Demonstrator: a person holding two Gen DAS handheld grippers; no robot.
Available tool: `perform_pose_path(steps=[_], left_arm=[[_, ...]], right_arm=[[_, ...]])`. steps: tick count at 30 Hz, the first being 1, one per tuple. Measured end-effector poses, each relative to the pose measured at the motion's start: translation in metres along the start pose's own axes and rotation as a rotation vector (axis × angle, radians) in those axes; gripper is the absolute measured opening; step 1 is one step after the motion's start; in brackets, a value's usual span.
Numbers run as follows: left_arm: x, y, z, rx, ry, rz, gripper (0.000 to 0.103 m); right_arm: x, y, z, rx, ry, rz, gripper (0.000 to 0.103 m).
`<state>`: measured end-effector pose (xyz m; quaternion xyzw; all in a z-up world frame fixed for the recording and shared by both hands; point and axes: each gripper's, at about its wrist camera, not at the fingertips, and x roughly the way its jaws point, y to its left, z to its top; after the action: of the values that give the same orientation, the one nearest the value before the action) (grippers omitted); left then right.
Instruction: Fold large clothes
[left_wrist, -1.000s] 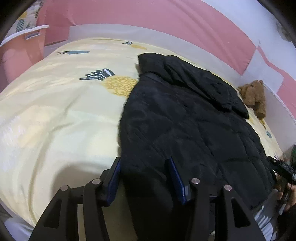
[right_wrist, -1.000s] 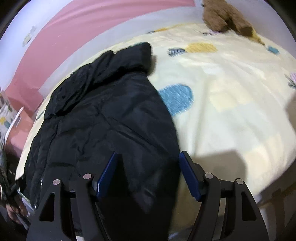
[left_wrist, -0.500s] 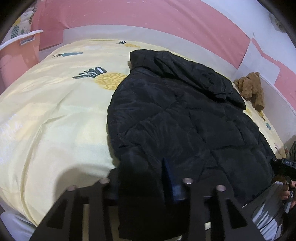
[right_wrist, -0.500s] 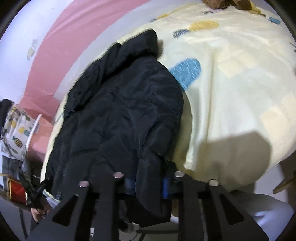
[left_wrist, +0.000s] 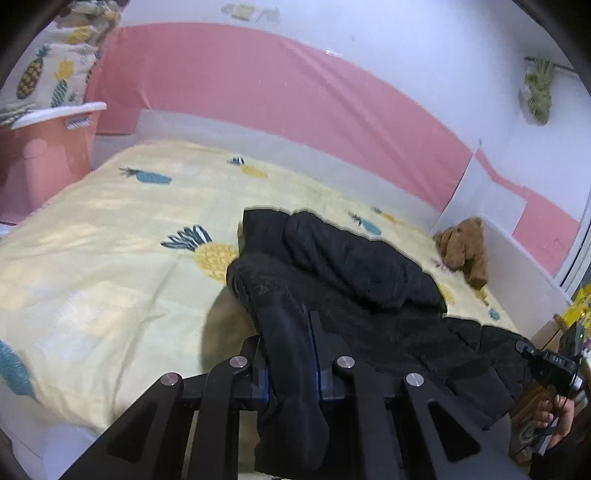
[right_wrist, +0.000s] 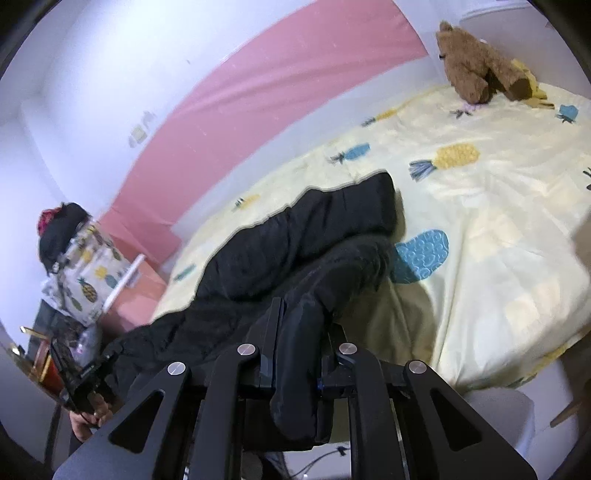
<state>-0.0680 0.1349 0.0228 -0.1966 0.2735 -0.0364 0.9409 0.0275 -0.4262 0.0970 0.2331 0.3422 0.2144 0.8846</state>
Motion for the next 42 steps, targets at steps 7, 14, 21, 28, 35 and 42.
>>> perform_pose_path(steps=[7,14,21,28,35,42], left_arm=[[-0.023,-0.003,0.011,-0.001,-0.048,-0.011,0.015],[0.004,-0.004,0.055,-0.016,-0.091,-0.015,0.015],[0.072,-0.014,0.116,-0.009,-0.099,0.023,0.015],[0.180,-0.006,0.160,-0.022,-0.022,0.099,0.015],[0.291,0.023,0.142,-0.051,0.137,0.175,0.016],[0.316,0.032,0.125,-0.062,0.136,0.152,0.019]], right_arm=[[0.000,0.010,0.015,0.006,-0.057,0.029,0.013],[0.022,0.012,0.061,-0.009,-0.096,0.024,0.013],[0.088,0.013,0.126,-0.010,-0.084,-0.055,0.013],[0.183,-0.012,0.166,0.027,0.035,-0.167,0.013],[0.268,-0.060,0.152,0.087,0.164,-0.242,0.015],[0.279,-0.070,0.149,0.116,0.182,-0.199,0.020]])
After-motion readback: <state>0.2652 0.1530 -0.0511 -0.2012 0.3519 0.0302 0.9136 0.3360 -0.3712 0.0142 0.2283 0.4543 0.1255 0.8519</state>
